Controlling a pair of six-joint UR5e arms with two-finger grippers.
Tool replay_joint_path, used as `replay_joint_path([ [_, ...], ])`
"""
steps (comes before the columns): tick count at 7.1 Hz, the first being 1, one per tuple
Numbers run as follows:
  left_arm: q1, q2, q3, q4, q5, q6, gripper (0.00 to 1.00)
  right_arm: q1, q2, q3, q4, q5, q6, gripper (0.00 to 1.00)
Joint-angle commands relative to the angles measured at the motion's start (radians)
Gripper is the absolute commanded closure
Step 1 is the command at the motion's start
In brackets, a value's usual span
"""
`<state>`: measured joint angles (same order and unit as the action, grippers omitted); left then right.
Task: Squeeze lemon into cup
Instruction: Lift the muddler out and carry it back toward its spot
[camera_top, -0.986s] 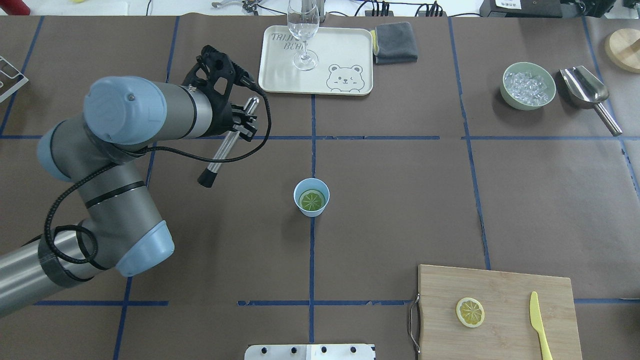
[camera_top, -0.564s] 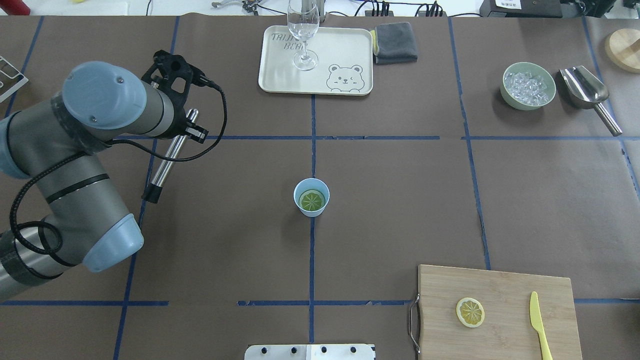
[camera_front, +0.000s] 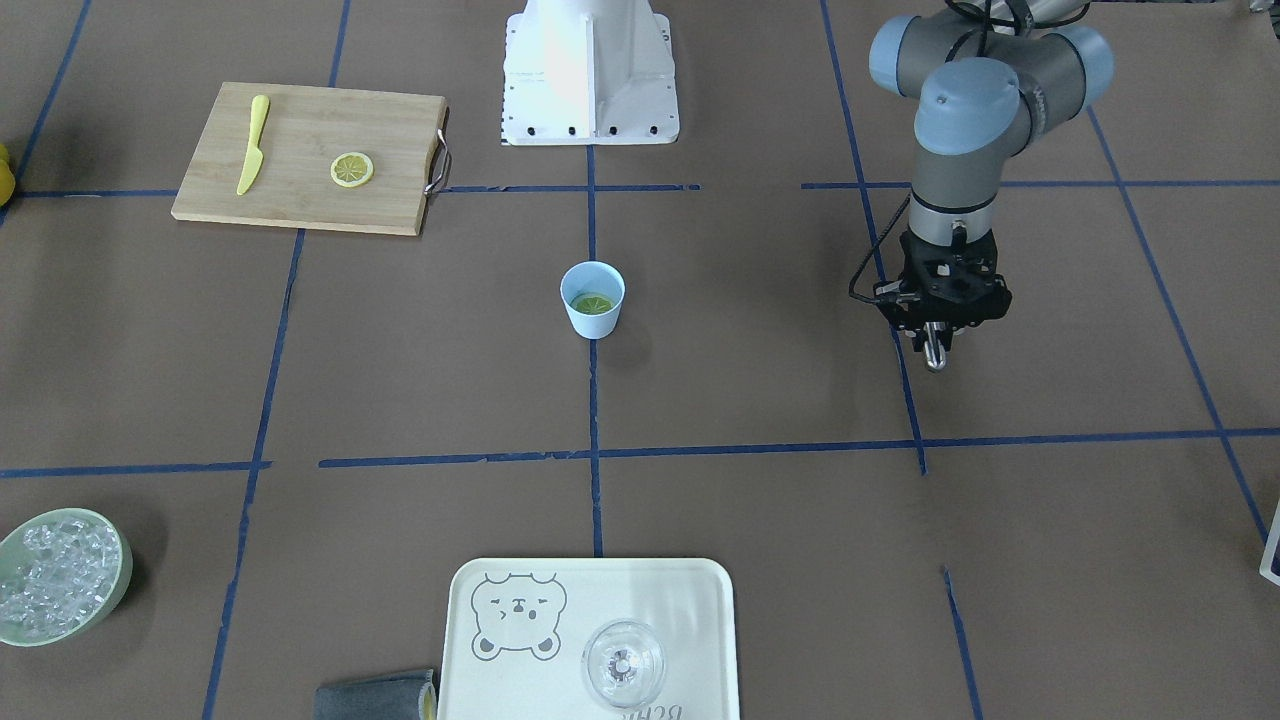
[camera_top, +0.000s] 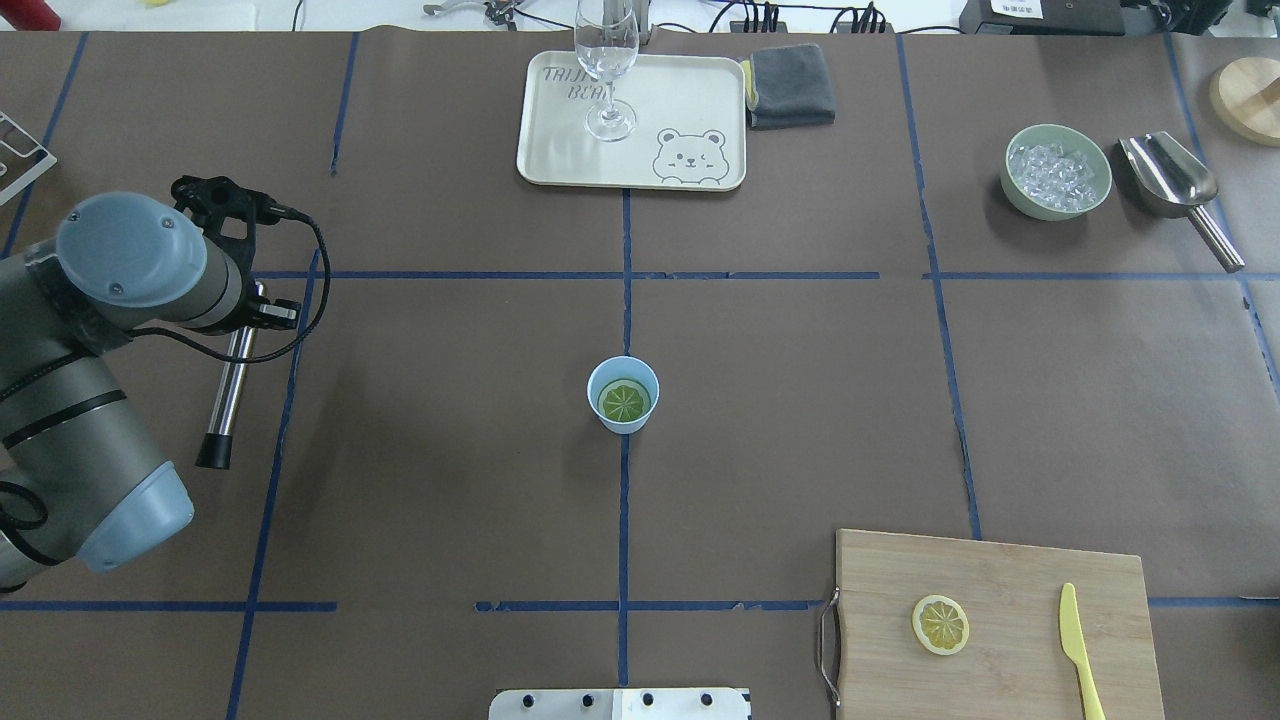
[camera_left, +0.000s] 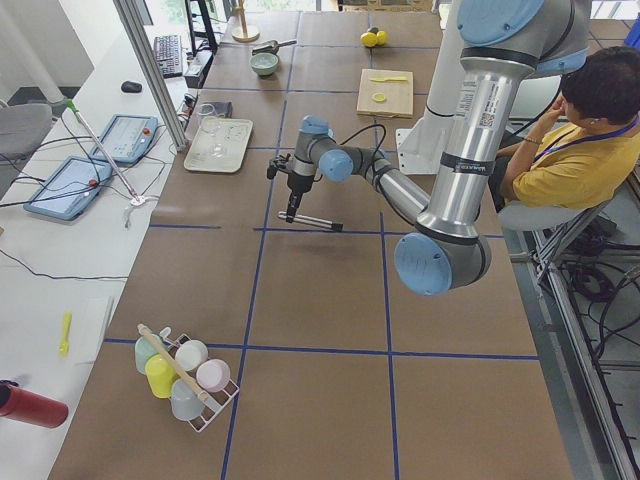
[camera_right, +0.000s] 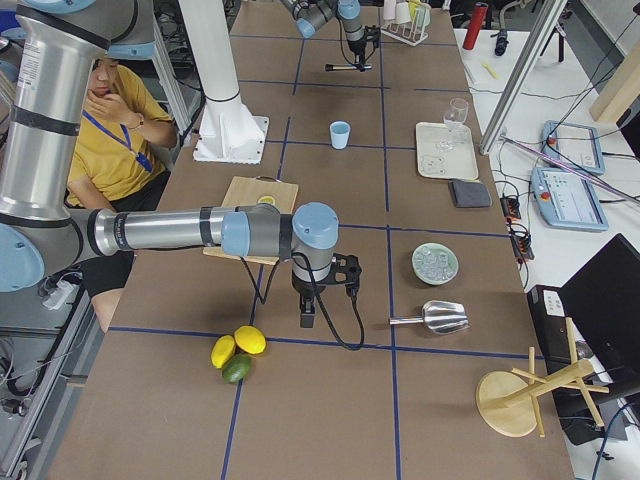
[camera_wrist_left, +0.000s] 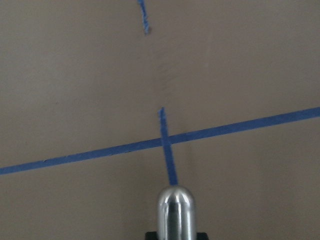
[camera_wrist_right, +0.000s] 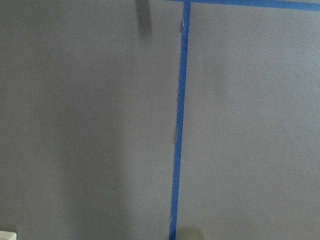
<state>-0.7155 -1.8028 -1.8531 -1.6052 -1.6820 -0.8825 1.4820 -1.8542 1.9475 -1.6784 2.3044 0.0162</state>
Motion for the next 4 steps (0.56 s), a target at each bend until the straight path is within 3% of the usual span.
replay_joint_path([
  [1,-0.001,0.046,0.076,-0.050,0.001,-0.013,1.00,0.000,0.001,-0.001,0.002,0.000,-0.001,0.00],
  [3,0.005,0.043,0.130,-0.087,0.002,-0.012,1.00,0.000,0.001,-0.001,0.002,0.000,-0.001,0.00],
  [4,0.007,0.040,0.132,-0.088,0.002,-0.009,0.39,0.000,0.001,-0.002,0.000,0.000,-0.001,0.00],
])
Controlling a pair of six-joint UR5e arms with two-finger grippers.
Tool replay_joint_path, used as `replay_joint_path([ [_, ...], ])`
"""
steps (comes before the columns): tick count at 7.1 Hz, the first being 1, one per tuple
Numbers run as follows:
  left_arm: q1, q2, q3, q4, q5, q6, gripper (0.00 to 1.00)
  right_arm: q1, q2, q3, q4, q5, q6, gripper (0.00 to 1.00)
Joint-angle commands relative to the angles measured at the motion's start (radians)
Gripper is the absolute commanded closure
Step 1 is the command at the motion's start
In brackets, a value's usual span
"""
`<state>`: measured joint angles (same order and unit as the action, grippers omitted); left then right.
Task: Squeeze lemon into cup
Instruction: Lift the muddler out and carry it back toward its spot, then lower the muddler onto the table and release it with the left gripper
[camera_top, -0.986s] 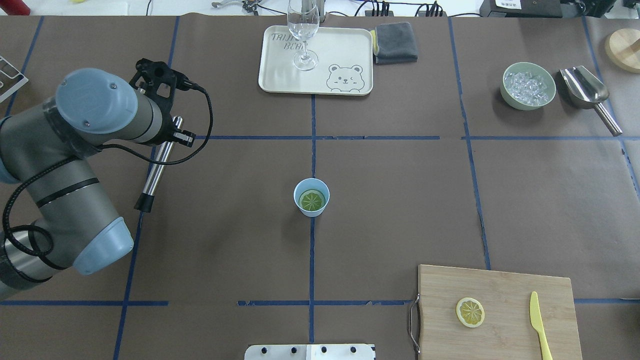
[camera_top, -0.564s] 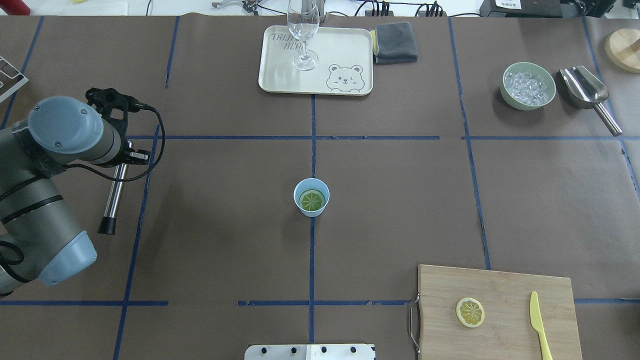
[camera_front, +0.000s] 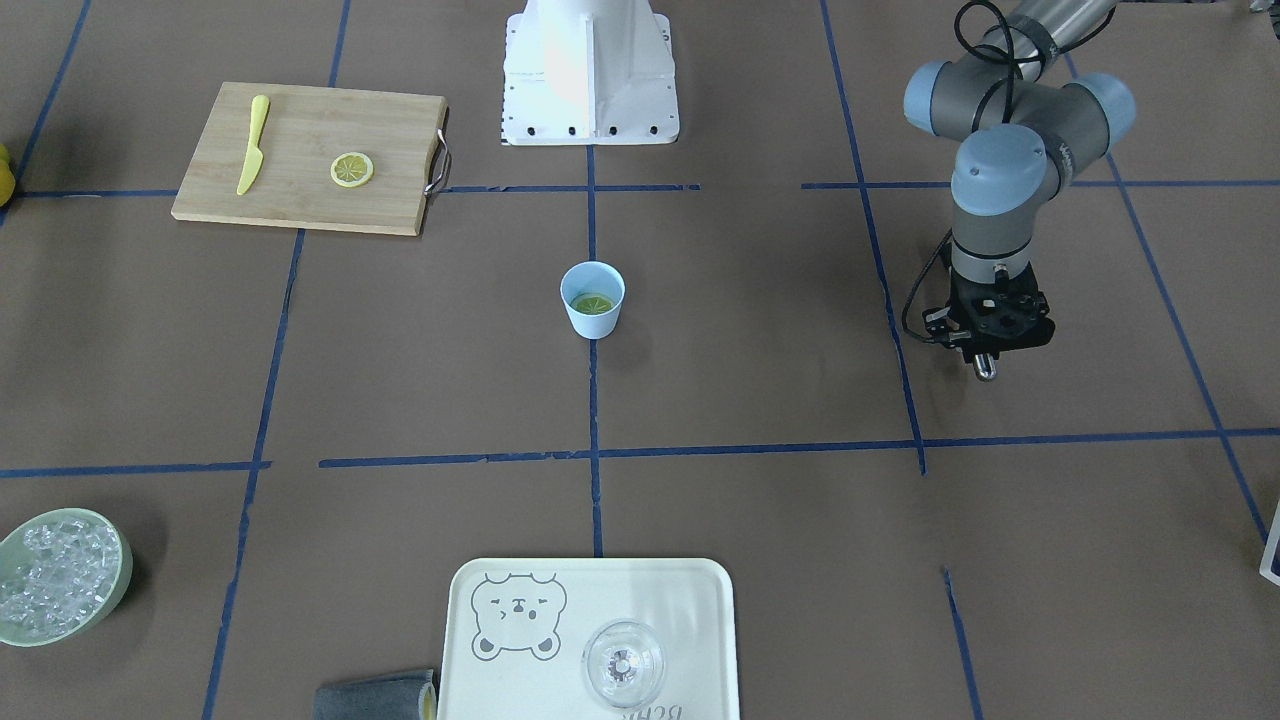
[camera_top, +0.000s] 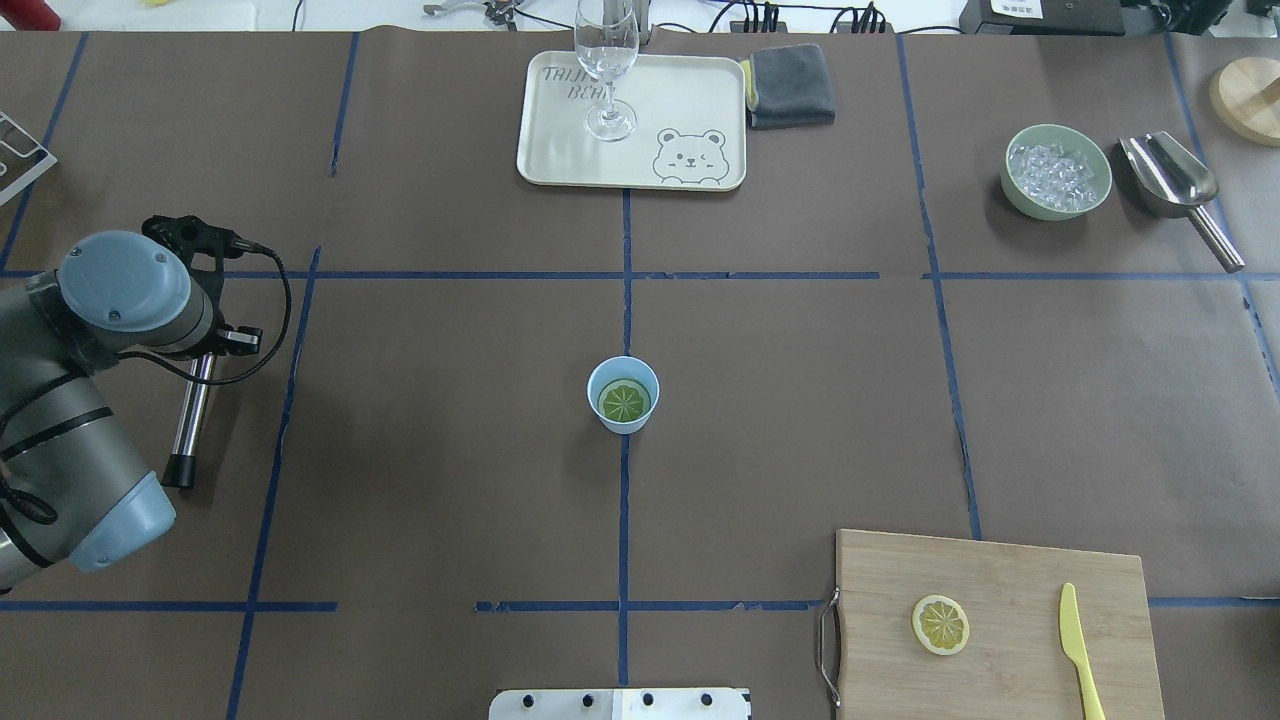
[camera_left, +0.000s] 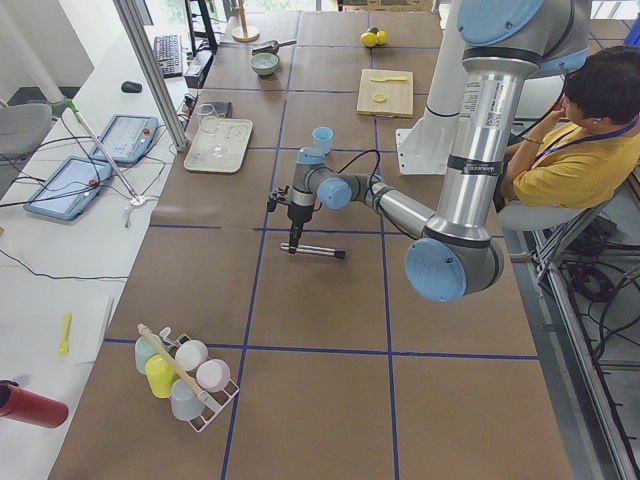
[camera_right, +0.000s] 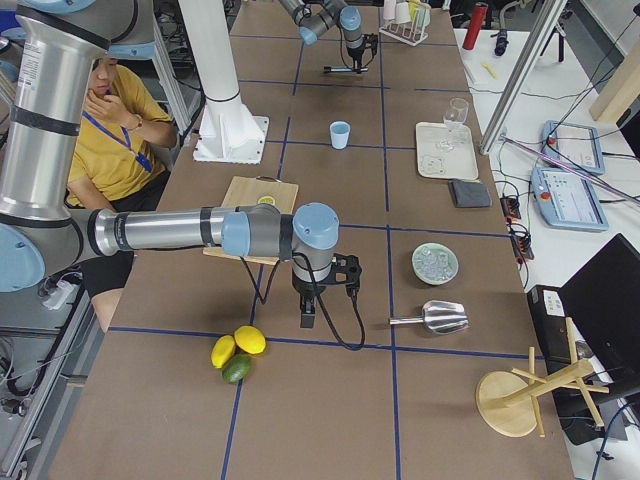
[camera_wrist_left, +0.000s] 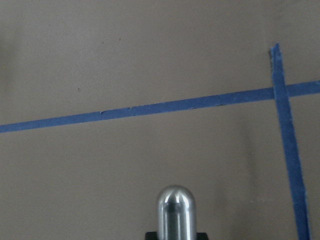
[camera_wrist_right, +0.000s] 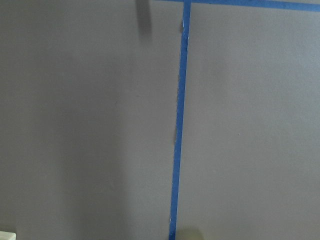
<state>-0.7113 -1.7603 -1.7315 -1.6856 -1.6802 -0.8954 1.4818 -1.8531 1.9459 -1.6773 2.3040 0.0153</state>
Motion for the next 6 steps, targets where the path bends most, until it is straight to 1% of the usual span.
replay_joint_path([
  [1,0.003,-0.007,0.012,-0.009,0.001,0.004,0.00,0.000,0.002,-0.001,-0.001,0.000,0.000,0.00],
  [3,-0.017,-0.016,-0.006,-0.009,-0.006,0.042,0.00,0.000,0.002,-0.001,-0.001,0.000,0.002,0.00],
  [4,-0.098,-0.024,-0.051,-0.008,-0.010,0.191,0.00,0.000,0.002,-0.001,-0.001,0.000,0.002,0.00],
  [5,-0.202,-0.010,-0.086,-0.002,-0.075,0.358,0.00,0.000,0.002,-0.001,-0.001,0.002,0.002,0.00],
  [6,-0.372,-0.004,-0.108,0.006,-0.170,0.556,0.00,0.000,0.002,-0.001,-0.001,0.002,0.002,0.00],
])
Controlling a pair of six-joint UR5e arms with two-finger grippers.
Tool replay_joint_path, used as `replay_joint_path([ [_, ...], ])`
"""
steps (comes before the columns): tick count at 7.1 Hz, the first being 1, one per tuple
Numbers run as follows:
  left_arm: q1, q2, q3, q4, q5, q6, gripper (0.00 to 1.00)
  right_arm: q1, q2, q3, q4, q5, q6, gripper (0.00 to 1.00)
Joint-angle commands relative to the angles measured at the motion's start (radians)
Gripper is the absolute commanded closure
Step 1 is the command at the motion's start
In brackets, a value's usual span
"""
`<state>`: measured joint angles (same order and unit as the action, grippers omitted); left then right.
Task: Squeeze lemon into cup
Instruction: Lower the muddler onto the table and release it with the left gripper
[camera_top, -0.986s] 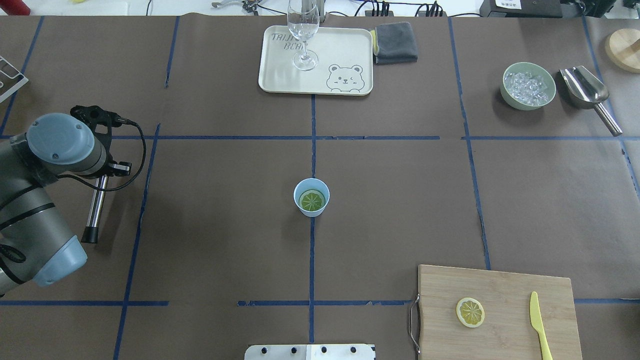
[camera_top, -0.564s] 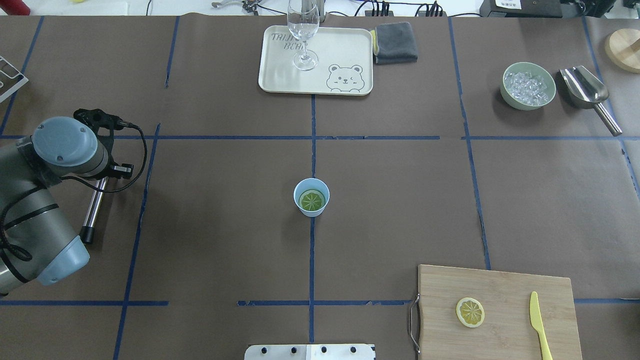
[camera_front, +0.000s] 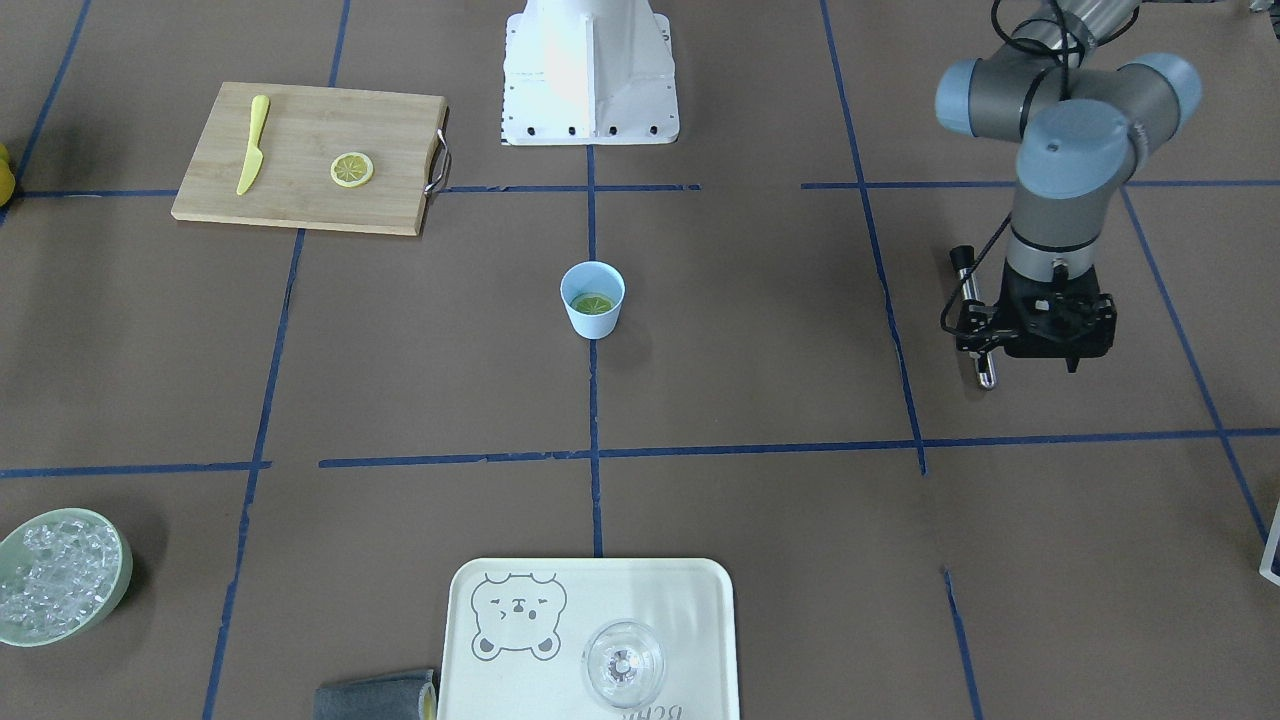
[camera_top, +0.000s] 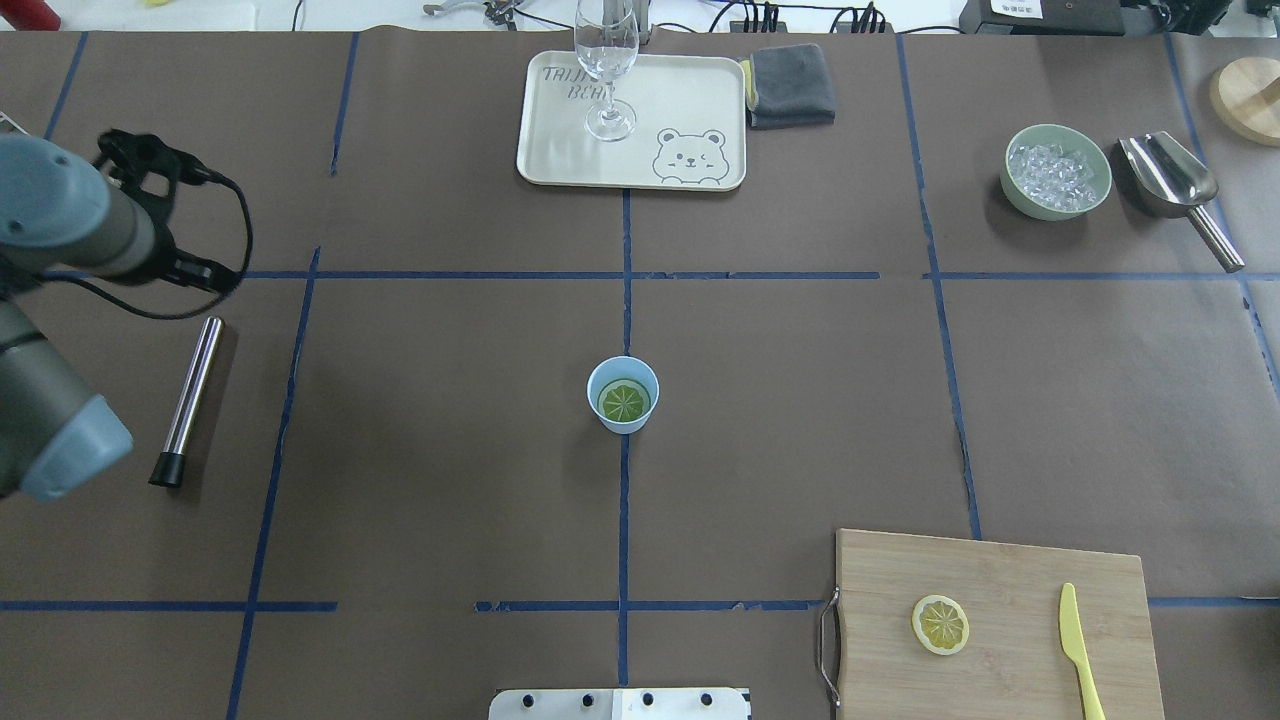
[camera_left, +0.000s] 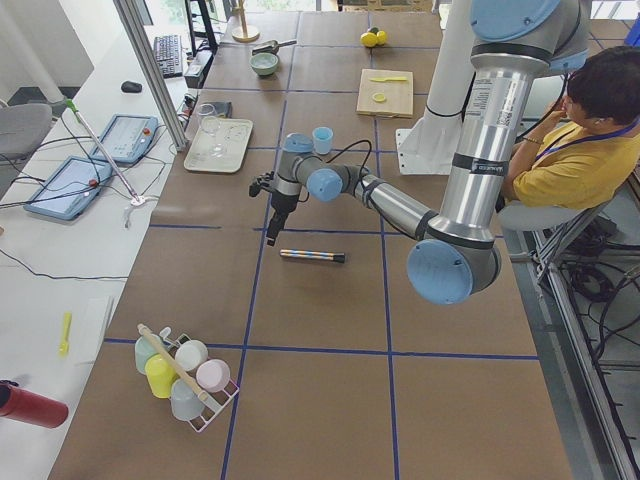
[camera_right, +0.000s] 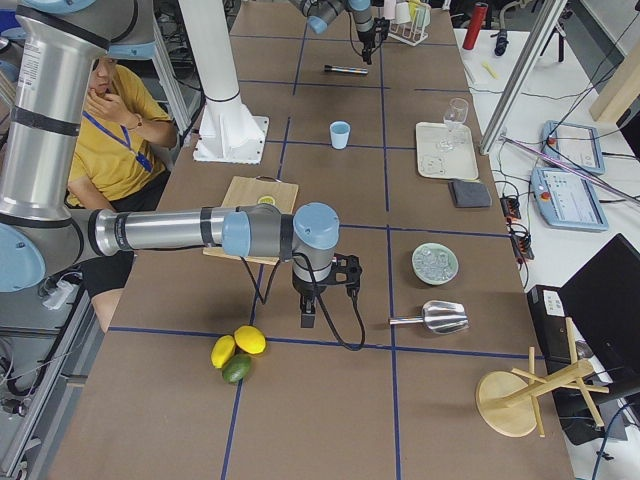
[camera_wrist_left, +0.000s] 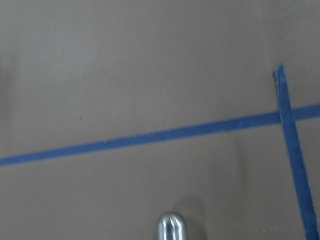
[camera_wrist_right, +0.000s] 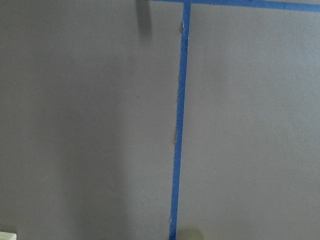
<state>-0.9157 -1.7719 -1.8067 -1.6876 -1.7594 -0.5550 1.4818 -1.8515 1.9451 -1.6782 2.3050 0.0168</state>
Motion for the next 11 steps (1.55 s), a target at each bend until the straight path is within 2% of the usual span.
replay_joint_path([
  [1,-0.336,0.015,-0.017,0.057,-0.241,0.442,0.00,0.000,-0.003,0.000,0.000,-0.001,0.000,0.00],
  [2,-0.465,0.017,-0.016,0.131,-0.302,0.653,0.00,0.000,-0.003,-0.002,0.000,-0.001,0.000,0.00],
  [3,-0.562,0.044,0.003,0.216,-0.308,0.761,0.00,0.000,-0.003,0.000,0.000,0.001,0.002,0.00],
  [4,-0.631,0.063,0.032,0.297,-0.311,0.802,0.00,0.000,-0.003,0.000,0.000,0.001,0.002,0.00],
  [6,-0.742,0.122,0.110,0.364,-0.315,0.811,0.00,0.002,-0.003,-0.002,0.000,0.002,0.002,0.00],
  [7,-0.802,0.217,0.104,0.350,-0.401,0.819,0.00,0.002,-0.003,-0.002,0.000,0.002,0.002,0.00],
  [8,-0.804,0.271,0.090,0.297,-0.501,0.816,0.00,0.002,-0.003,-0.002,0.000,0.004,0.002,0.00],
  [11,-0.801,0.275,0.101,0.276,-0.517,0.805,0.00,0.002,-0.002,0.000,0.000,0.004,0.003,0.00],
])
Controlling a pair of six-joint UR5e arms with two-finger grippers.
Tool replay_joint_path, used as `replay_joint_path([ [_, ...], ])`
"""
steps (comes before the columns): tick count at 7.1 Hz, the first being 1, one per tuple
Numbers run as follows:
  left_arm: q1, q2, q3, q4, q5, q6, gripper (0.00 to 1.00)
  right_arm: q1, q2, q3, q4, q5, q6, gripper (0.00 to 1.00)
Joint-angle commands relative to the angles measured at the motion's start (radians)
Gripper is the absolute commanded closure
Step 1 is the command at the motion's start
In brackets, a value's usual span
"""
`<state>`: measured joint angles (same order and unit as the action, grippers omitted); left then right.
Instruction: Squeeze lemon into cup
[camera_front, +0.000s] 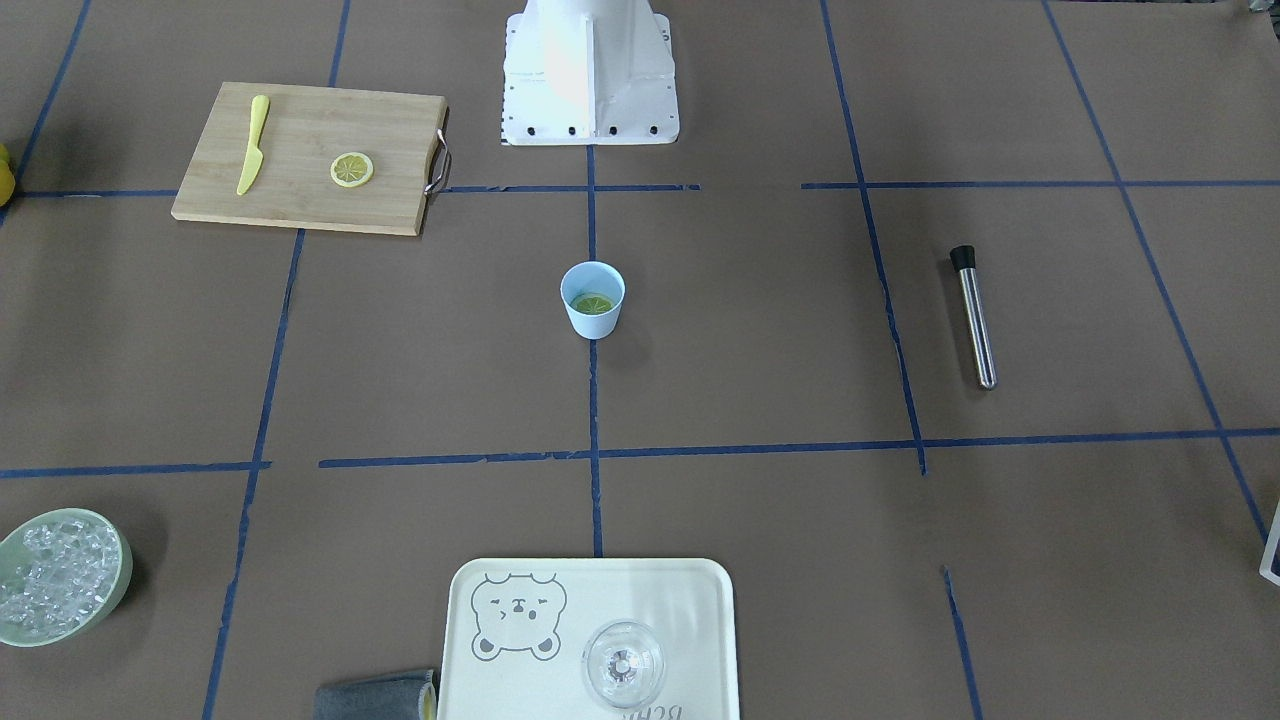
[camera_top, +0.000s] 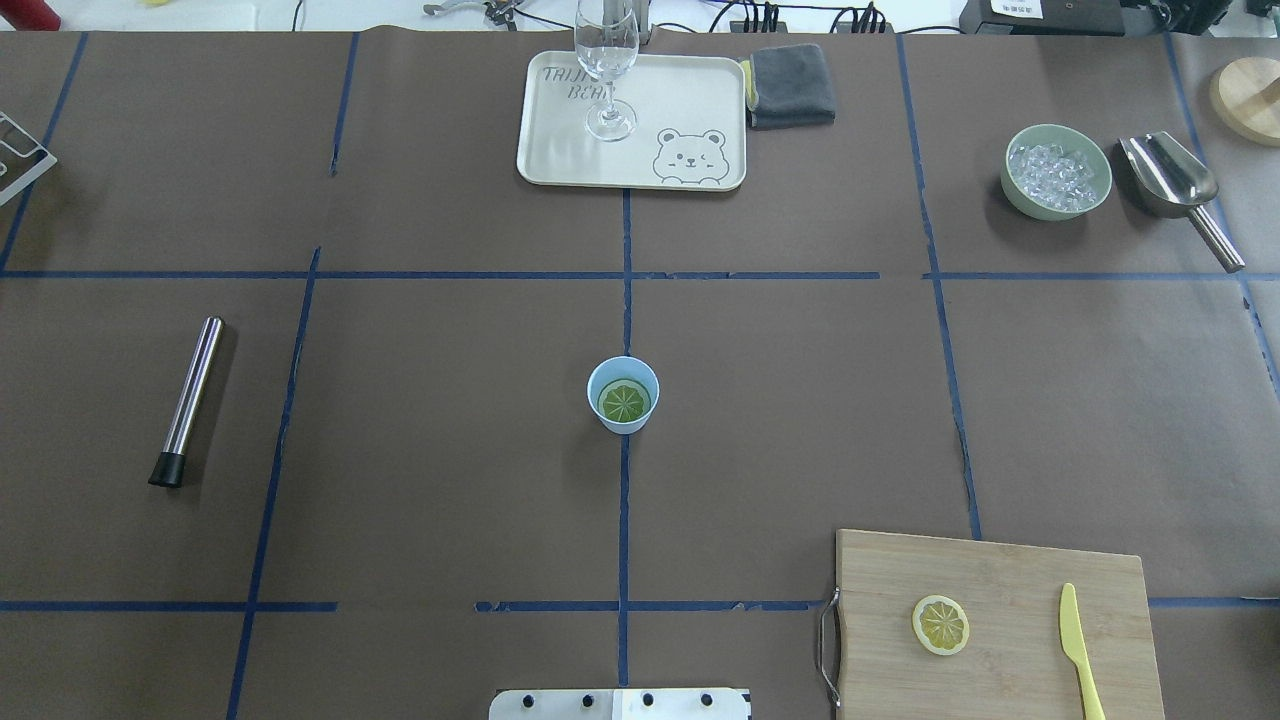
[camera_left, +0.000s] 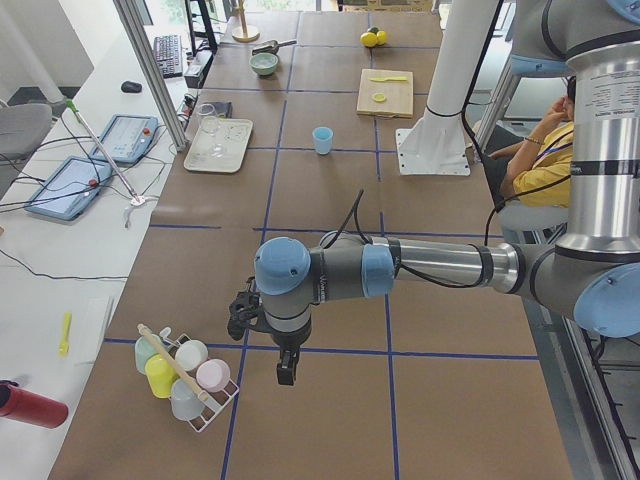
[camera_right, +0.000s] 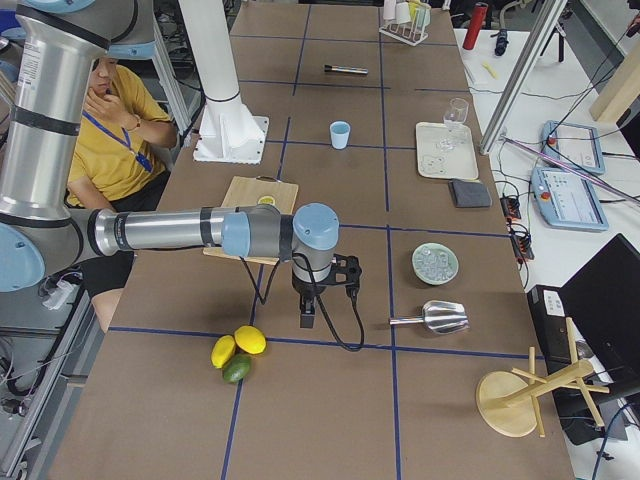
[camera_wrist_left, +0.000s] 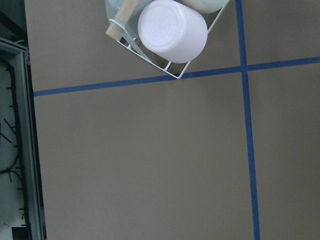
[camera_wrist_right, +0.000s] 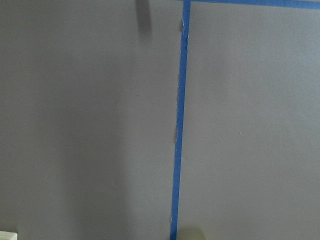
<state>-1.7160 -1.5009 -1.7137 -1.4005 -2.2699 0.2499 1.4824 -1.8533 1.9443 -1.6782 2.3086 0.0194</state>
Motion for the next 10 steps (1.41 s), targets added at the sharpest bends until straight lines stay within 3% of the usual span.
replay_joint_path([
  [1,0.004,0.005,0.009,-0.023,-0.005,0.000,0.00,-0.001,0.000,0.001,0.000,0.002,0.001,0.00],
  [4,0.070,0.005,0.009,-0.034,-0.003,0.000,0.00,-0.001,0.000,0.001,0.000,0.002,0.002,0.00],
  [10,0.073,-0.012,0.003,-0.028,0.007,0.009,0.00,0.001,0.003,0.001,0.000,0.002,0.001,0.00],
])
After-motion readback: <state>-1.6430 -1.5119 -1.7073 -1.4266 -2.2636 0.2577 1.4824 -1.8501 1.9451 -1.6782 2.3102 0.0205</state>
